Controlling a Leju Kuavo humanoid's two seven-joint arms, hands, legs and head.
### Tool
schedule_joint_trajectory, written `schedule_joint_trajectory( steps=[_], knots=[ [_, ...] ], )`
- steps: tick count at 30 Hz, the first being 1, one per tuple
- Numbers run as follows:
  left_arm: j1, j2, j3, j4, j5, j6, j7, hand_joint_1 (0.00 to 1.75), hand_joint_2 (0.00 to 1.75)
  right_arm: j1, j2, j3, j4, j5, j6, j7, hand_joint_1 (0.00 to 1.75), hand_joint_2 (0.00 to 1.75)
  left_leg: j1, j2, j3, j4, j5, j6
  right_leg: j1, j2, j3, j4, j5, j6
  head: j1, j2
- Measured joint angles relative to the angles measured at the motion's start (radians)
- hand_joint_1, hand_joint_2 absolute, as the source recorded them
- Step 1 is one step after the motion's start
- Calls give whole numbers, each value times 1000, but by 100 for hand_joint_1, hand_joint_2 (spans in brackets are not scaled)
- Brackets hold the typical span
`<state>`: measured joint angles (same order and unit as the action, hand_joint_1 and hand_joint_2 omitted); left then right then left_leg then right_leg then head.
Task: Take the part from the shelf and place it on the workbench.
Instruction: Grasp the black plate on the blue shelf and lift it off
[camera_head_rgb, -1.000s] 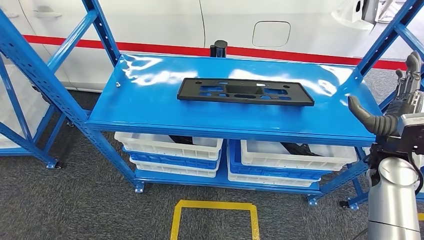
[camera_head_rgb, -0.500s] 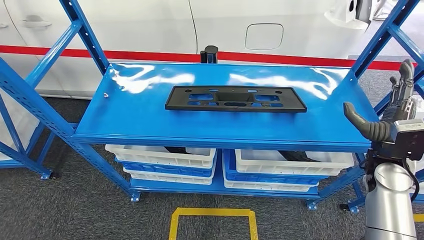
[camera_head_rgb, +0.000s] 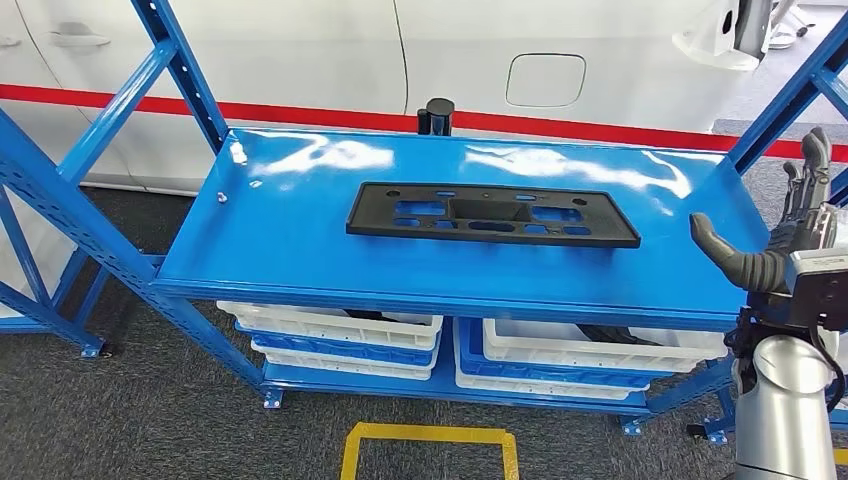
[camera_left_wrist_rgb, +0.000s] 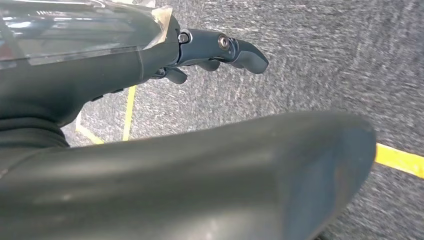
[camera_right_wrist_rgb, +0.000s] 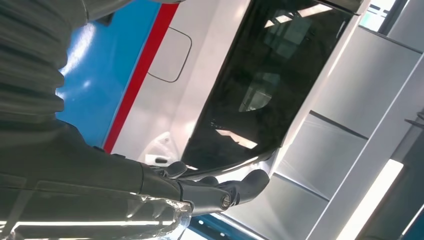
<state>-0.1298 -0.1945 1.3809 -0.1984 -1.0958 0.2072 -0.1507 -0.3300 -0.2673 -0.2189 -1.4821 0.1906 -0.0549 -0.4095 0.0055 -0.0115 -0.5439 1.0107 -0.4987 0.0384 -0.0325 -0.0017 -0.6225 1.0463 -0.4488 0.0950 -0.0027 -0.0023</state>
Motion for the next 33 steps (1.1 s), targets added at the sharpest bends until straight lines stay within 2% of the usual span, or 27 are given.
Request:
schedule_joint_trajectory(
  steps=[1,3,5,11,12,15,17,25,33],
  knots=[
    [0,0,0,0,0,0,0,0,0,0,0,0,0,1,1,1,0,175,-3,-1,2,1,-6,-3,-2,0,11,-24,9,-5,-1,0],
    [0,1,0,0,2,1,-1,0,0,0,1,0,0,5,3,3,0,175,-5,-1,4,1,-9,3,-3,3,15,-29,10,-16,-4,0],
    [0,1,0,0,5,1,-1,0,0,-1,1,0,0,8,4,3,0,175,-4,1,8,-4,-8,11,-1,5,15,-30,8,-19,-5,0],
    [0,0,0,0,13,3,-2,0,0,-5,1,1,0,28,11,3,0,175,-2,3,14,-17,-7,10,6,5,15,-29,2,-30,-5,0],
    [0,0,0,0,16,4,-2,0,0,-6,1,1,0,35,12,4,0,175,-2,3,15,-17,-7,7,7,5,15,-29,1,-30,-5,0],
    [0,-1,1,0,20,10,0,0,0,-5,0,4,0,62,10,9,0,175,0,3,15,-18,-8,-12,10,5,15,-28,1,-31,-5,0],
    [0,-2,1,0,20,13,1,0,0,0,0,8,-4,79,7,13,0,175,0,3,15,-18,-8,-17,10,5,16,-28,1,-31,-4,0],
    [0,-4,0,0,20,16,0,0,0,26,-2,20,-36,125,1,32,0,175,-9,3,15,-17,-9,-16,8,4,17,-29,1,-31,-4,0],
    [0,-2,0,0,18,10,-5,0,0,82,-36,66,-78,309,-21,113,0,175,-13,3,15,-17,-11,-14,4,4,17,-30,1,-31,-4,0]
  ],
)
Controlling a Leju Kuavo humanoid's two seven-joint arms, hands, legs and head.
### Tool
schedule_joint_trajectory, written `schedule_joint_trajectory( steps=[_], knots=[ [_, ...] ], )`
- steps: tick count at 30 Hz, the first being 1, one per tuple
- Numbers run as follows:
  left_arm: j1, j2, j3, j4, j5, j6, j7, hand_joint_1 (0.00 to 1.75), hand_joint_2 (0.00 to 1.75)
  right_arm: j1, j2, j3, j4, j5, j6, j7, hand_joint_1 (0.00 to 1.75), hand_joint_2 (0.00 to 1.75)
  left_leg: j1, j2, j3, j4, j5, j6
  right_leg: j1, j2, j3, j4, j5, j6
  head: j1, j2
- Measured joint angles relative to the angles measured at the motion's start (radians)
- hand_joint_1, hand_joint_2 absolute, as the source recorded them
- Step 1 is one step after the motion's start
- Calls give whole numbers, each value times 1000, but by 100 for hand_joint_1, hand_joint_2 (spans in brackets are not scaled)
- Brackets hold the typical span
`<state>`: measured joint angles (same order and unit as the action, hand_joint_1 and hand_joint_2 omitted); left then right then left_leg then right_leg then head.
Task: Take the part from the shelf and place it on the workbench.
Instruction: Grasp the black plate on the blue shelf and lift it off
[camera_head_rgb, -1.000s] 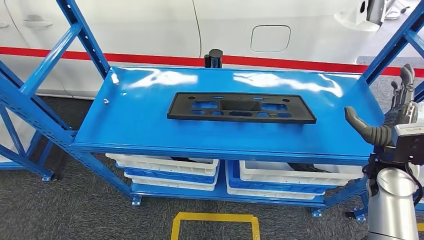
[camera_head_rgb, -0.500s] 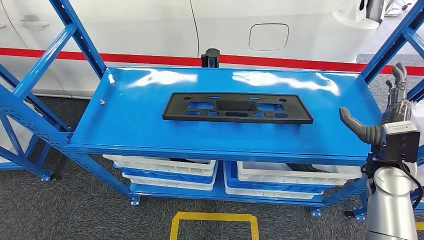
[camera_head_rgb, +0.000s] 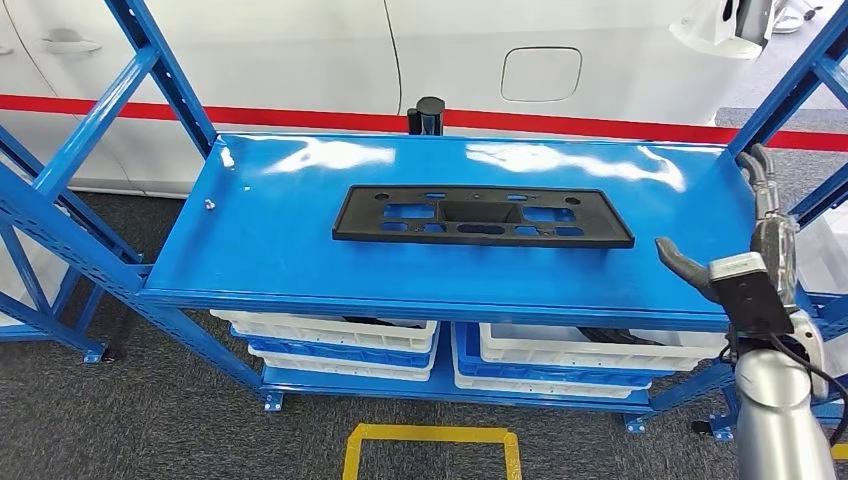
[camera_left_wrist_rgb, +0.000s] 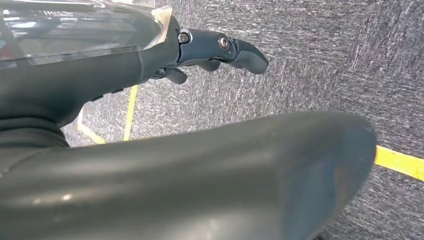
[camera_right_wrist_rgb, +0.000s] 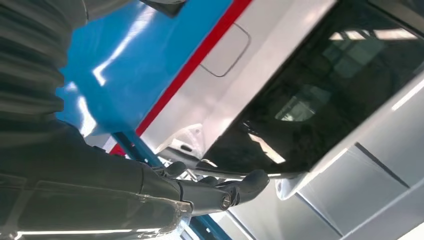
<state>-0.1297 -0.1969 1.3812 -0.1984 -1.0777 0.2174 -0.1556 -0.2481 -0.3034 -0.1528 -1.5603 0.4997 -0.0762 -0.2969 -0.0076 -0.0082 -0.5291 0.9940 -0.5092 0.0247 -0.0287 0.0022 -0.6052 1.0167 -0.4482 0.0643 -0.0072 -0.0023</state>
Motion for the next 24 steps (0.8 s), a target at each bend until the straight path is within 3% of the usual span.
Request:
schedule_joint_trajectory(
  steps=[10,24],
  knots=[
    [0,3,0,0,8,-7,0,0,0,36,-34,99,-35,139,24,49,0,175,0,0,-1,0,0,0,0,0,0,0,0,0,0,0],
    [1,4,10,0,41,2,0,0,0,-55,-36,289,56,168,52,51,0,175,0,0,0,0,0,0,0,0,0,0,0,0,0,0]
  ],
)
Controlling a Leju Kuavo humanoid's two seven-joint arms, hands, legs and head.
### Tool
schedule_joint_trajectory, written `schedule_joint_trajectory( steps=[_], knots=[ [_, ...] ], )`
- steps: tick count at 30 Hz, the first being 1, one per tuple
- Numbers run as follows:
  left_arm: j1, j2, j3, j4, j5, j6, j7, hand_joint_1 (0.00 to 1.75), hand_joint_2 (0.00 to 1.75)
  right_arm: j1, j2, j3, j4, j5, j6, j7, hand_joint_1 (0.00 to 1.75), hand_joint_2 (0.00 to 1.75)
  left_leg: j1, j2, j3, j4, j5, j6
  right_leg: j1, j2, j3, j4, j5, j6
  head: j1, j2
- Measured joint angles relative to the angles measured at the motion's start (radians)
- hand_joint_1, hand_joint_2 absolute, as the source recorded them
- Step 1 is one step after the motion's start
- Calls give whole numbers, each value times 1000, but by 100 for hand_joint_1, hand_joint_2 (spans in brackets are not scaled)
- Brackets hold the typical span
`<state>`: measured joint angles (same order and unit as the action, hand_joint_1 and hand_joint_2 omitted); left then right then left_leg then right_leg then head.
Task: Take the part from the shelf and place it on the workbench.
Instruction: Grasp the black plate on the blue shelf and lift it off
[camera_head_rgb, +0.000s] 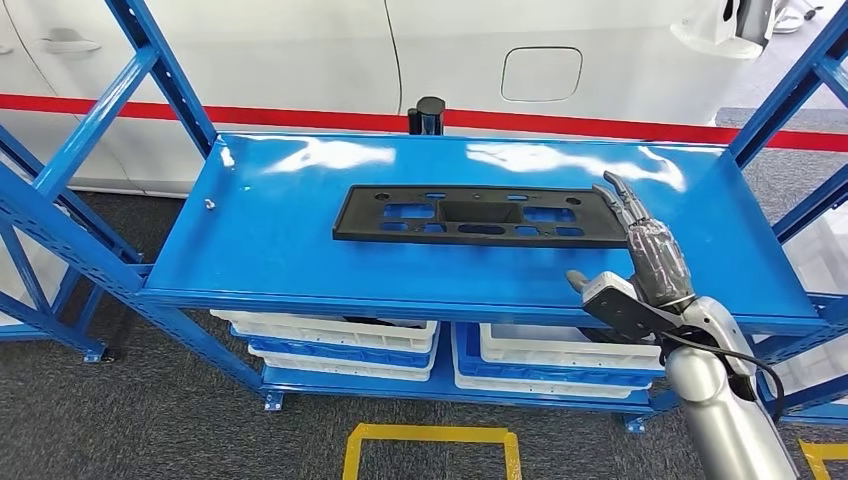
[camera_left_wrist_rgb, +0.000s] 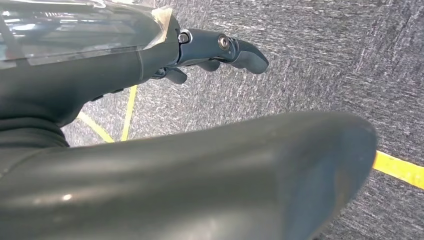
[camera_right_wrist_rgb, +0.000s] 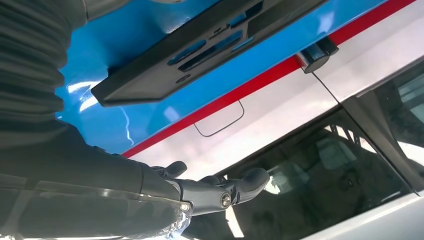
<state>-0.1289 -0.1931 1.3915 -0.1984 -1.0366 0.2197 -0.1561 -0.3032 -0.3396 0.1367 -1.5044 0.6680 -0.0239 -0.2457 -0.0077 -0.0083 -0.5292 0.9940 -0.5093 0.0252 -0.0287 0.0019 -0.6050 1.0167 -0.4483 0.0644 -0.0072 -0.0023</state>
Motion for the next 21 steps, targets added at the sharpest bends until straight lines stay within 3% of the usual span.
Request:
schedule_joint_trajectory(
  steps=[15,21],
  knots=[
    [1,-2,1,0,3,0,3,0,0,-46,-3,71,58,-21,35,-1,0,175,0,0,1,0,0,0,0,0,0,0,0,0,0,0],
    [6,-11,-1,0,-11,-12,3,0,0,-17,-38,98,77,-56,44,35,0,175,0,-1,1,0,0,0,0,-2,1,0,0,0,0,0]
  ],
)
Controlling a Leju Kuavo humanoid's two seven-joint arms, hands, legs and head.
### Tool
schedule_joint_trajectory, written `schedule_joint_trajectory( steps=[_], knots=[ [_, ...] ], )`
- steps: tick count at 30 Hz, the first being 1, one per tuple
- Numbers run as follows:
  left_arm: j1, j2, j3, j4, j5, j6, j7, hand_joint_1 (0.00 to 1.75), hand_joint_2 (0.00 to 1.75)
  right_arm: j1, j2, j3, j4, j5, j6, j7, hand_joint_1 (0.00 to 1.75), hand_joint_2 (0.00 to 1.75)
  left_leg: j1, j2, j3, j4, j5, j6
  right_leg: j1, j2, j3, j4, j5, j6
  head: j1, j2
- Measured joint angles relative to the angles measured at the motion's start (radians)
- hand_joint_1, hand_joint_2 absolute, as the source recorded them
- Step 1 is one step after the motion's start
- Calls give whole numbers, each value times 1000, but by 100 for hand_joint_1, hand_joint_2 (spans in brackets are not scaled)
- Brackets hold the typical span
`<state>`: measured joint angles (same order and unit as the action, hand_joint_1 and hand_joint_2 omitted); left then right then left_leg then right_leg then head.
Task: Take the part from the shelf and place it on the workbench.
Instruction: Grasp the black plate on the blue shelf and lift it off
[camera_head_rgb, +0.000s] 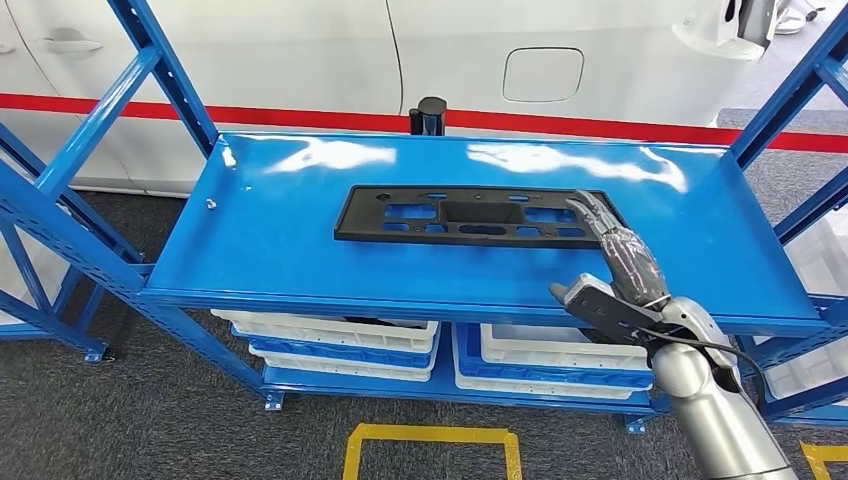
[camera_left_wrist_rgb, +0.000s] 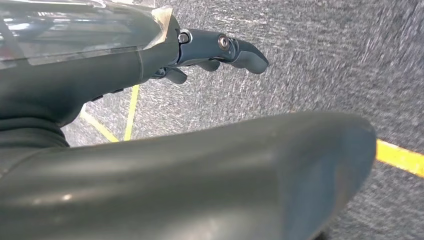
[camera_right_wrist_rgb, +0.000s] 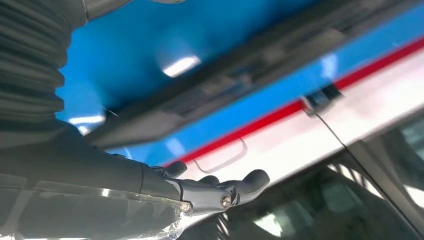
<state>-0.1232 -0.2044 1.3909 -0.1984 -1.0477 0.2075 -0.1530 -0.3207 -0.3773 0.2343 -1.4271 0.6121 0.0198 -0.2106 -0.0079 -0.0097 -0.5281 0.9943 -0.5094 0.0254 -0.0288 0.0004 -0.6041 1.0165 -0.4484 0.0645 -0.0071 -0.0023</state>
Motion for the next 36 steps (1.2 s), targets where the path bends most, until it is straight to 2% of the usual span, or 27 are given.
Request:
schedule_joint_trajectory(
  steps=[7,11,15,19,25,29,36],
  knots=[
    [1,-8,-9,0,-18,-9,0,0,0,118,-54,-6,-58,-2,8,32,0,175,0,1,-1,0,-1,1,0,0,0,-1,0,0,0,0],
    [2,-10,-12,0,-16,-9,3,0,0,164,-81,-14,-94,-1,43,44,0,175,0,2,0,0,-2,2,0,1,0,-1,0,0,0,0],
    [2,-13,-12,0,-10,0,10,0,0,173,-108,-13,-103,0,73,47,0,175,0,2,-1,0,-2,2,0,1,1,-1,0,0,0,0],
    [2,-15,-12,0,-9,10,15,0,0,152,-118,-2,-91,31,54,36,0,175,0,2,0,0,-2,2,0,1,1,-1,0,0,0,0],
    [2,-18,-12,0,-8,16,18,0,0,87,-108,39,-35,85,-22,14,0,175,0,2,1,0,-1,2,0,1,2,-1,0,0,0,0],
    [2,-19,-12,0,-7,20,21,0,0,37,-72,71,19,122,-88,-2,0,175,0,2,2,0,-1,2,0,1,2,-1,0,0,0,0],
    [2,-21,-12,0,-9,31,27,0,0,-24,-21,105,84,128,-120,-9,0,175,0,2,2,0,-1,2,0,2,2,-1,0,0,0,0]
  ],
)
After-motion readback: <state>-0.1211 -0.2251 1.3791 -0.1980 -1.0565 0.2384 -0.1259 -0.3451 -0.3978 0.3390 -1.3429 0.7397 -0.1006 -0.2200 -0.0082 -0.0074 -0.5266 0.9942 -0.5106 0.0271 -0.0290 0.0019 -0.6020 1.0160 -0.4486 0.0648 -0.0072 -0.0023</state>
